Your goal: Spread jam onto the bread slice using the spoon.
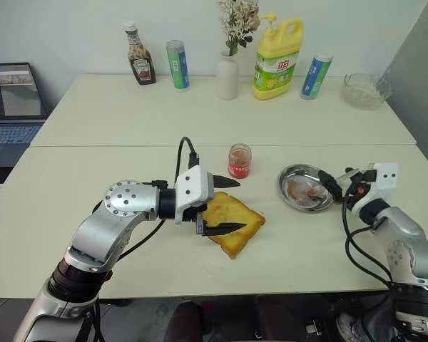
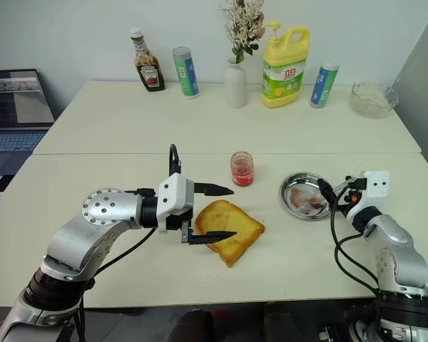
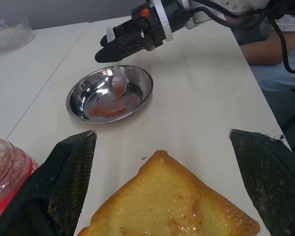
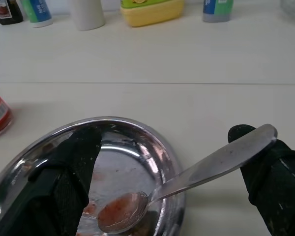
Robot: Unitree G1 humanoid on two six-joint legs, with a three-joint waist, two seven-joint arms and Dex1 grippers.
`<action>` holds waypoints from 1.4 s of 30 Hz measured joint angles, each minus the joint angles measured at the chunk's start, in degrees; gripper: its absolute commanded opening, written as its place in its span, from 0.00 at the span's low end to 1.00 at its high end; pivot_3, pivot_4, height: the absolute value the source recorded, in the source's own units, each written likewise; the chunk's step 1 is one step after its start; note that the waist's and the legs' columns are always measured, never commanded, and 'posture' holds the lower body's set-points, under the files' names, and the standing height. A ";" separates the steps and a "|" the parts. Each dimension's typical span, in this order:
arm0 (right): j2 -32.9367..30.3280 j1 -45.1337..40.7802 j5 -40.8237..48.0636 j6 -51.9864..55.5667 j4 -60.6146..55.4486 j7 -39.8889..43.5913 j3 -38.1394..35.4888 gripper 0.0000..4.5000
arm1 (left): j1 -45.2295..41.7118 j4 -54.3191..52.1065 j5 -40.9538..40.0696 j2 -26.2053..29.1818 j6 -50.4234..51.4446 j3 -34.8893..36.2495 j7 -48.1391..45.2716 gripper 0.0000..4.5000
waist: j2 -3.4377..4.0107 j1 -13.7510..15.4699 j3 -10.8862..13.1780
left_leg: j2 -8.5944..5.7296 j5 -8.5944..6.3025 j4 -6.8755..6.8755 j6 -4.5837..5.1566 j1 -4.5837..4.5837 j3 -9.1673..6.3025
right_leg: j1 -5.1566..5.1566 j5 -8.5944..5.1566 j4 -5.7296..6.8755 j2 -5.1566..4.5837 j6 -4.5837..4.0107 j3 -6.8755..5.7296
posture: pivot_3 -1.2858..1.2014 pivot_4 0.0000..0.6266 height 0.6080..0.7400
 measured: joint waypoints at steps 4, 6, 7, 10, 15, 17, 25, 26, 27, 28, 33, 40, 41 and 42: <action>-2.75 0.72 -4.54 -4.74 0.11 3.51 3.21 0.99 | 0.00 0.00 0.12 -0.02 0.00 0.00 -0.01 1.00 | 0.00 0.01 0.00 | 0.00 0.00 0.00 0.00 0.02 -0.01 | 0.02 0.00 0.00 0.00 0.00 -0.01 | 0.52 0.24 1.00; -3.53 1.71 -6.37 -6.48 0.15 5.46 5.06 0.99 | 0.00 0.00 0.13 -0.04 0.00 0.00 -0.01 1.00 | 0.00 0.03 0.00 | 0.00 0.00 0.00 0.00 0.02 -0.01 | 0.02 0.00 0.00 0.00 0.00 -0.01 | 0.52 0.24 1.00; -3.62 1.89 -6.90 -7.00 0.20 6.15 5.66 0.99 | 0.00 0.00 0.14 -0.05 0.00 0.00 -0.02 1.00 | 0.00 0.02 0.00 | 0.00 0.00 0.01 0.00 0.03 0.01 | 0.02 0.00 0.01 0.00 0.00 0.01 | 0.52 0.24 1.00; -4.14 2.00 -8.38 -8.80 0.20 7.68 6.59 0.99 | 0.00 0.00 0.15 -0.06 0.00 0.00 -0.03 1.00 | 0.00 0.07 0.00 | 0.00 0.00 0.02 0.00 0.04 -0.01 | 0.04 0.00 0.02 0.00 0.00 -0.01 | 0.52 0.24 1.00; -3.77 0.95 -8.50 -8.85 1.09 6.33 5.29 0.99 | 0.01 0.00 0.19 -0.08 -0.01 0.00 -0.04 1.00 | 0.00 0.21 0.00 | 0.00 0.00 0.03 0.00 0.04 0.00 | 0.05 0.00 0.02 -0.01 0.00 0.00 | 0.52 0.24 1.00; -3.76 0.57 -8.49 -8.85 1.18 5.83 4.77 0.99 | 0.01 0.01 0.19 -0.08 -0.01 0.00 -0.04 1.00 | 0.00 0.25 0.00 | 0.00 0.00 0.03 0.00 0.05 0.00 | 0.05 0.00 0.02 -0.01 0.00 0.00 | 0.52 0.24 1.00; -3.47 0.05 -6.46 -8.26 0.65 5.11 2.29 0.99 | 0.00 0.27 0.08 -0.57 -0.13 0.12 0.23 1.00 | 0.00 0.44 0.00 | 0.00 0.00 0.03 0.00 0.06 0.00 | 0.06 0.01 0.03 -0.01 0.00 0.00 | 0.52 0.24 1.00; -3.42 0.06 -5.77 -7.57 -0.05 5.18 1.75 0.99 | -0.01 0.35 0.05 -0.57 -0.13 0.26 0.36 1.00 | 0.00 0.44 0.00 | 0.00 0.00 0.03 0.00 0.06 0.00 | 0.06 0.01 0.04 -0.01 0.00 0.00 | 0.52 0.24 1.00; -3.43 0.07 -4.16 -6.30 -1.37 5.53 0.85 0.99 | 0.00 0.53 0.05 -0.57 -0.13 0.63 0.73 1.00 | 0.00 0.44 0.00 | 0.00 0.00 0.03 0.00 0.06 0.00 | 0.06 0.01 0.05 -0.01 0.00 0.00 | 0.52 0.24 1.00; -3.55 0.11 -3.15 -5.27 -2.73 5.80 0.37 0.99 | 0.00 0.81 0.04 -0.56 -0.12 1.14 1.17 1.00 | 0.00 0.44 0.00 | 0.00 0.00 0.03 0.00 0.07 -0.01 | 0.06 0.01 0.05 -0.01 0.00 0.00 | 0.52 0.24 1.00; -8.10 5.13 4.59 2.40 -13.98 10.44 -1.47 0.99 | 2.40 1.65 0.12 2.97 0.18 6.40 2.53 1.00 | 0.00 0.55 0.00 | 0.01 0.00 0.00 0.00 0.09 -0.02 | 0.08 0.00 0.03 -0.01 0.00 -0.01 | 0.52 0.24 1.00; -18.11 17.43 11.43 8.42 -27.31 20.92 -4.06 0.99 | 14.85 3.45 2.22 12.48 -1.28 14.89 1.54 1.00 | -0.01 0.75 0.00 | 0.00 -0.01 0.00 0.01 0.20 0.01 | 0.15 -0.02 0.02 -0.06 0.01 -0.01 | 0.52 0.24 1.00; -19.53 19.15 11.76 8.51 -28.73 22.53 -4.60 0.99 | 16.60 4.60 3.20 13.50 -2.07 15.96 1.61 1.00 | -0.03 0.78 -0.01 | 0.01 -0.01 0.00 0.00 0.27 0.01 | 0.23 -0.03 0.01 -0.06 0.02 -0.03 | 0.52 0.24 1.00; -20.47 20.82 11.93 8.51 -29.86 24.01 -5.33 0.99 | 18.46 5.45 4.39 14.18 -3.29 17.06 1.92 1.00 | -0.07 0.79 -0.02 | 0.01 -0.01 -0.01 0.00 0.30 0.02 | 0.25 -0.08 -0.02 -0.06 0.11 -0.03 | 0.52 0.24 1.00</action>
